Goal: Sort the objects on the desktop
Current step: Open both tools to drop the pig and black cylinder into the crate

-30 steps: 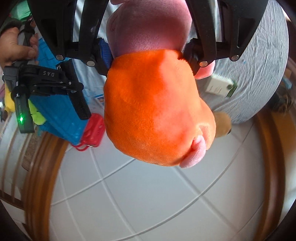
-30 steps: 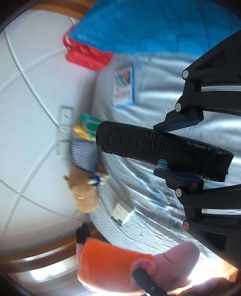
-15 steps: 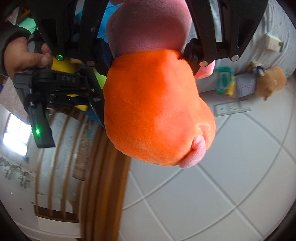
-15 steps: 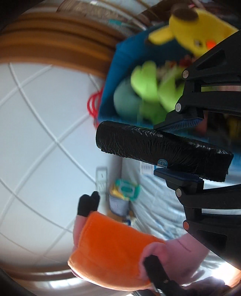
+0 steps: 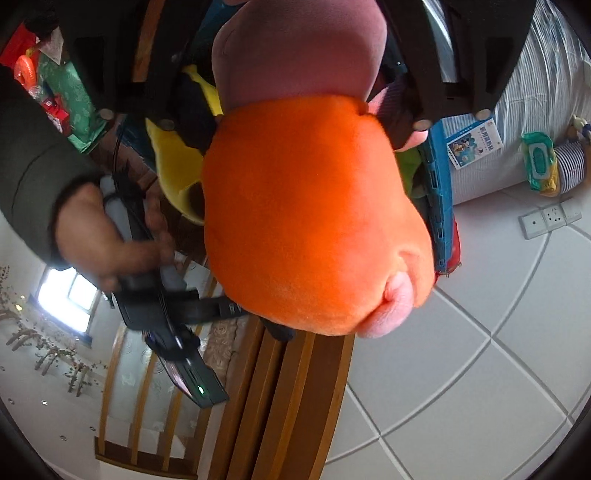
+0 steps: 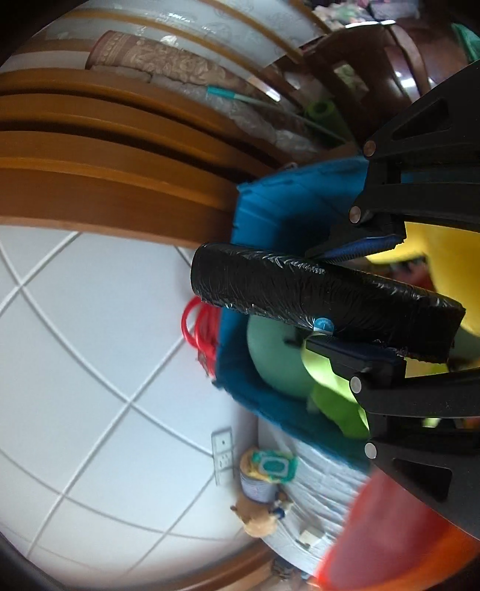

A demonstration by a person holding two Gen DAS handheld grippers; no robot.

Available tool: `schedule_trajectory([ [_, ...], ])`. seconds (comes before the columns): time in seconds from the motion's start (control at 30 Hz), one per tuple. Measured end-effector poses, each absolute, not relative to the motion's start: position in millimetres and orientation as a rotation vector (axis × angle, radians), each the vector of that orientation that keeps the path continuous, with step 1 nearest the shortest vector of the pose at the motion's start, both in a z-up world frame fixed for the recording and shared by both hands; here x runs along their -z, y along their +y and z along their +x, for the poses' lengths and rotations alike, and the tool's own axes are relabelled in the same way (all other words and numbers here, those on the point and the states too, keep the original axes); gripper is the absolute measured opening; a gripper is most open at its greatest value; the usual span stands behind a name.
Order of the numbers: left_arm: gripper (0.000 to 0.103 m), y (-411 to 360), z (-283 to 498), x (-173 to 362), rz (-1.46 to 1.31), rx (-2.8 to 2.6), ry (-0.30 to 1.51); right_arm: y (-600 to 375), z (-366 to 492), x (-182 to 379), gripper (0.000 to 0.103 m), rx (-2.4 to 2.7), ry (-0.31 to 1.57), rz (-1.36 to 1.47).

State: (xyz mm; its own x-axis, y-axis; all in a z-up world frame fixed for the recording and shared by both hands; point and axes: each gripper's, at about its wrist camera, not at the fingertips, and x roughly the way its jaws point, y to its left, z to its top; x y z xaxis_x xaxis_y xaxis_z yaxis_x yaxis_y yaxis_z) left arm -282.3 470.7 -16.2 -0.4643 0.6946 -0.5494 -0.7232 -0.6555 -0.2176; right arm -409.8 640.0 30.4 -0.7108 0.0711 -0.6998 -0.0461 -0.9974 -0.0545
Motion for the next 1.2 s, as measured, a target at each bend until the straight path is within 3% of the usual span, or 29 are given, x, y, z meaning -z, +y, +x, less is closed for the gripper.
schedule_trajectory([
  [0.07, 0.103, 481, -291, 27, -0.847, -2.147, 0.074, 656, -429, -23, 0.040, -2.816, -0.042, -1.220],
  [0.1, 0.103, 485, -294, 32, -0.879, -2.145, 0.075, 664, -439, -18, 0.049, -2.790, -0.035, -1.262],
  [0.13, 0.103, 482, -296, 33, -0.884, -2.151, 0.067, 672, -448, -13, 0.074, -2.765, -0.007, -1.291],
  [0.2, 0.103, 475, -298, 32, -0.884, -2.177, 0.061, 683, -450, -10, 0.099, -2.762, 0.020, -1.265],
  [0.67, 0.103, 331, -333, 56, -0.963, -2.372, -0.041, 582, -424, -12, 0.099, -2.956, -0.010, -1.232],
  [0.97, 0.103, 147, -369, 118, -1.077, -2.535, -0.127, 464, -401, -34, 0.099, -2.982, -0.055, -1.144],
  [1.2, 0.103, -7, -409, 185, -1.201, -2.630, -0.131, 359, -386, -16, 0.099, -2.978, -0.005, -1.152],
])
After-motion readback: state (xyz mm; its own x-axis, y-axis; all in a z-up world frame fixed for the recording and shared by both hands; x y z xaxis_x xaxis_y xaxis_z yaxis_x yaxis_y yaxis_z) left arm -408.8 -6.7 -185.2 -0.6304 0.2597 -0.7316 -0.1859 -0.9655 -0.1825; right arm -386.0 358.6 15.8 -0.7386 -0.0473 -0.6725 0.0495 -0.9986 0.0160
